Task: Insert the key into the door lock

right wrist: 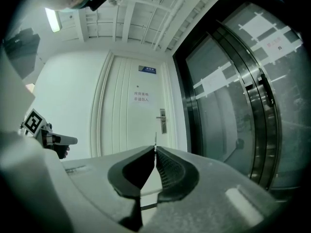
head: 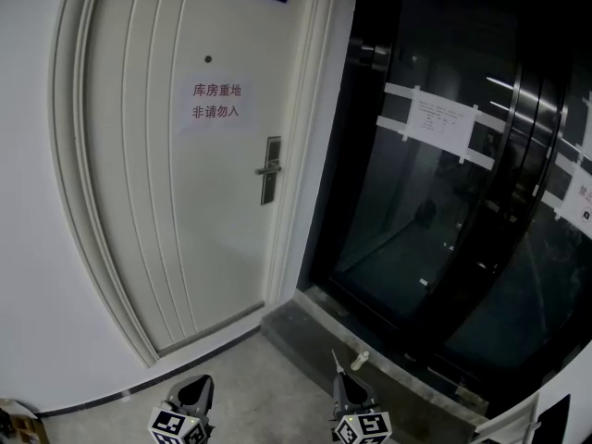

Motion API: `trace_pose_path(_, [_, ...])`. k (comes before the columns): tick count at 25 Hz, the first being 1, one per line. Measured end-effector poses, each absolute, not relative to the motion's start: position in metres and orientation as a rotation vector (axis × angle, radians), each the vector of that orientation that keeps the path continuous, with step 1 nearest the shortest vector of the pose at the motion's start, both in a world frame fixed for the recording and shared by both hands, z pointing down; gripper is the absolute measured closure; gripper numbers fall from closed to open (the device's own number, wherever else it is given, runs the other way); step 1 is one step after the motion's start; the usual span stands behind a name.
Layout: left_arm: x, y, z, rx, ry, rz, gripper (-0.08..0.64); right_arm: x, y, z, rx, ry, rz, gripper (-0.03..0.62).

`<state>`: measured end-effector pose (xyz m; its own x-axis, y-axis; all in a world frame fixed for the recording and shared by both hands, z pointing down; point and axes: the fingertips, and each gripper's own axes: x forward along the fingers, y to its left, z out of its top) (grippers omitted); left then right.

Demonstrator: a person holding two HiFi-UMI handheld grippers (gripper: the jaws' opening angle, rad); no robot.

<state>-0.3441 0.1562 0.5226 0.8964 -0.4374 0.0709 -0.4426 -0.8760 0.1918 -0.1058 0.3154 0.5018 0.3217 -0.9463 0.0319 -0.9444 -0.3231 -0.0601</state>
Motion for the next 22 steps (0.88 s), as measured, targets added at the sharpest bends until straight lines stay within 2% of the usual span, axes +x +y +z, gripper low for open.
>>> trace_pose_path(13, [-0.320,0.122,0.532,2.857,-0.614,0.055,0.557,-0.093,0.290,0.512,-2.572,1.756,-0.127,0.581])
trace_pose_path(22, [-0.263,0.077,0.531,2.854,-0.657,0.052,0.557,-0.035,0.233,0.513,-2.525,1.815,-0.121,0.581])
